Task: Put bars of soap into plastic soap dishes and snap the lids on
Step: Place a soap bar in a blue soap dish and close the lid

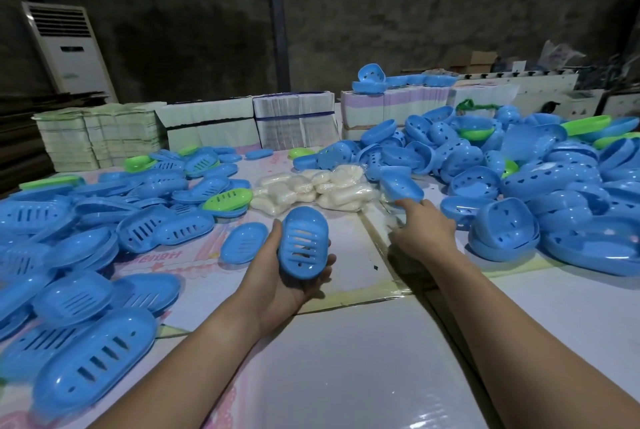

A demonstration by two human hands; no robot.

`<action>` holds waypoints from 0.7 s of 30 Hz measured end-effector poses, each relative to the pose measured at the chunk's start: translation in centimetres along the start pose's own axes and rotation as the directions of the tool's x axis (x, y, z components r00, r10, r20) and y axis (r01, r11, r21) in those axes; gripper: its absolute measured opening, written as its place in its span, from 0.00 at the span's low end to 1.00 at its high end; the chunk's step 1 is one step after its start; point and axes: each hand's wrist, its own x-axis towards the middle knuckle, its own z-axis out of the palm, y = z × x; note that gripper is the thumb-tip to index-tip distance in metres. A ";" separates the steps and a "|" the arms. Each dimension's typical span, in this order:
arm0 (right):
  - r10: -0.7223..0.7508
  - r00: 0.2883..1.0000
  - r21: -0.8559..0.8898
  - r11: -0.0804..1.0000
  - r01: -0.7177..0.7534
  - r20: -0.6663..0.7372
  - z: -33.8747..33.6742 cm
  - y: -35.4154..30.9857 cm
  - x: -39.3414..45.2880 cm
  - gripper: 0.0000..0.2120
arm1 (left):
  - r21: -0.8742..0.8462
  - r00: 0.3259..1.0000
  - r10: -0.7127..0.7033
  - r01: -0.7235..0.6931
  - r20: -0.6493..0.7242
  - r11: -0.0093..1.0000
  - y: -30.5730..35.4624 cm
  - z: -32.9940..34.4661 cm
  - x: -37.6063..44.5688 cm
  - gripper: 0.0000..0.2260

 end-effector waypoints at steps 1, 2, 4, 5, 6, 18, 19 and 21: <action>-0.020 1.000 0.104 0.994 0.019 0.012 0.0 -0.4 -0.2 0.26 | -0.023 1.000 0.007 -0.007 -0.003 1.000 0.0 0.0 0.1 0.32; -0.038 0.999 0.228 0.973 0.033 0.020 -0.1 -1.0 -0.5 0.24 | -0.038 1.000 0.014 -0.014 -0.003 0.999 0.0 -0.1 0.2 0.31; -0.087 0.996 0.470 0.880 0.074 0.006 -0.1 -2.3 -1.4 0.20 | -0.046 0.999 0.025 -0.023 0.027 0.999 -0.2 0.0 0.1 0.22; -0.115 0.993 0.566 0.818 0.105 -0.018 -0.2 -3.1 -2.0 0.19 | -0.058 0.999 0.031 -0.028 0.043 0.998 -0.2 0.0 0.1 0.18; -0.136 0.990 0.646 0.752 0.134 -0.046 -0.3 -3.9 -2.7 0.18 | -0.088 0.997 0.040 -0.034 0.060 0.996 -0.3 0.0 0.1 0.17; -0.185 0.970 0.650 0.720 0.244 -0.159 1.0 -8.0 -6.6 0.15 | -0.019 0.960 0.083 -0.081 0.266 0.997 -0.9 0.1 -0.3 0.29; -0.185 0.968 0.638 0.729 0.250 -0.168 1.0 -8.0 -6.6 0.15 | 0.004 0.956 0.088 -0.093 0.281 0.996 -0.9 0.1 -0.4 0.29; -0.198 0.967 0.628 0.736 0.253 -0.157 1.0 -7.9 -6.6 0.14 | 0.044 0.952 0.099 -0.116 0.289 0.992 -0.9 -0.1 -0.3 0.30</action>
